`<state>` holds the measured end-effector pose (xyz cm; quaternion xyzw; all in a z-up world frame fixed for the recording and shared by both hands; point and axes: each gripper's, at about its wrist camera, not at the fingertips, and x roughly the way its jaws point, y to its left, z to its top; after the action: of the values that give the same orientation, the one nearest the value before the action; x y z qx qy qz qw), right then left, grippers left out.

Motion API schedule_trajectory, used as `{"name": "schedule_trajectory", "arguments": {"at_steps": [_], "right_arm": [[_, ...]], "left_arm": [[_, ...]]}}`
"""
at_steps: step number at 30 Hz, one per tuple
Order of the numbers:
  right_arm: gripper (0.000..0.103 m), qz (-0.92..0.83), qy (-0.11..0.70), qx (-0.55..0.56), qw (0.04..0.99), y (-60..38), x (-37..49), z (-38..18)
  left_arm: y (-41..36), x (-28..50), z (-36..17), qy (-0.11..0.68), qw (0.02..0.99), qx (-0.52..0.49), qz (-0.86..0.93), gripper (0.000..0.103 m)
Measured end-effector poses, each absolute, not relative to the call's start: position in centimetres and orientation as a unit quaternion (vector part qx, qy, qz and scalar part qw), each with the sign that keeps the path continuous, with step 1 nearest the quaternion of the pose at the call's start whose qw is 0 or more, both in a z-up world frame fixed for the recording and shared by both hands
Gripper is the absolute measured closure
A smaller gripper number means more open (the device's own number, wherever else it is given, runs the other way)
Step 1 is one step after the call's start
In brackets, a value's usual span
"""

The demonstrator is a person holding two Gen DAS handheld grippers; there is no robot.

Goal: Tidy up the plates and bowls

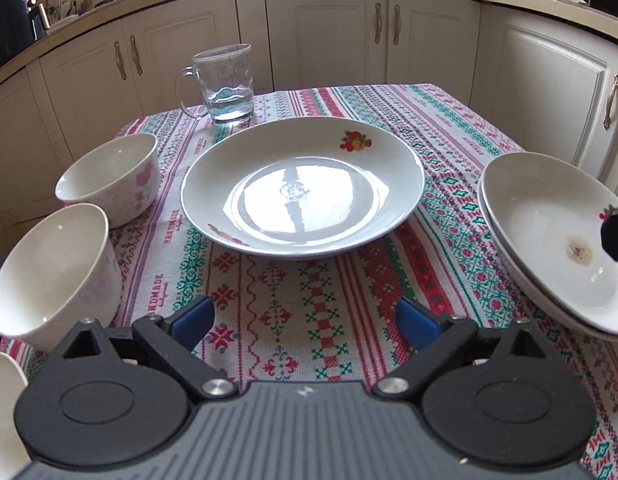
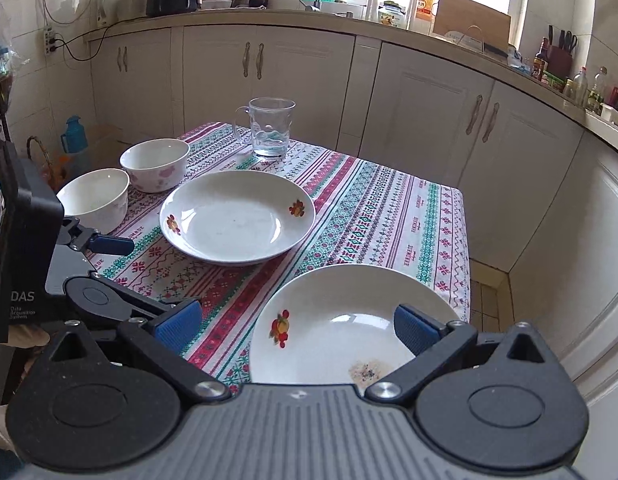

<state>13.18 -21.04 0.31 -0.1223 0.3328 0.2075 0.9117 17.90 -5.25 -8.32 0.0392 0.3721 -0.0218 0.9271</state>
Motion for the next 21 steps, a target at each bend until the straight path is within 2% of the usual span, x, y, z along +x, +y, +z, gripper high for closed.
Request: {"name": "schedule_trajectory", "arguments": {"at_steps": [7, 21], "right_arm": [[0.0, 0.229, 0.36, -0.127, 0.896, -20.6, 17.7, -0.2], [0.0, 0.329, 0.379, -0.195, 0.842, -15.7, 26.0, -1.1]], "left_arm": [[-4.6, 19.8, -9.1, 0.364, 0.931, 0.007, -0.038, 0.001], [-4.2, 20.9, -9.2, 0.353, 0.935, 0.0, -0.016, 0.001]]}}
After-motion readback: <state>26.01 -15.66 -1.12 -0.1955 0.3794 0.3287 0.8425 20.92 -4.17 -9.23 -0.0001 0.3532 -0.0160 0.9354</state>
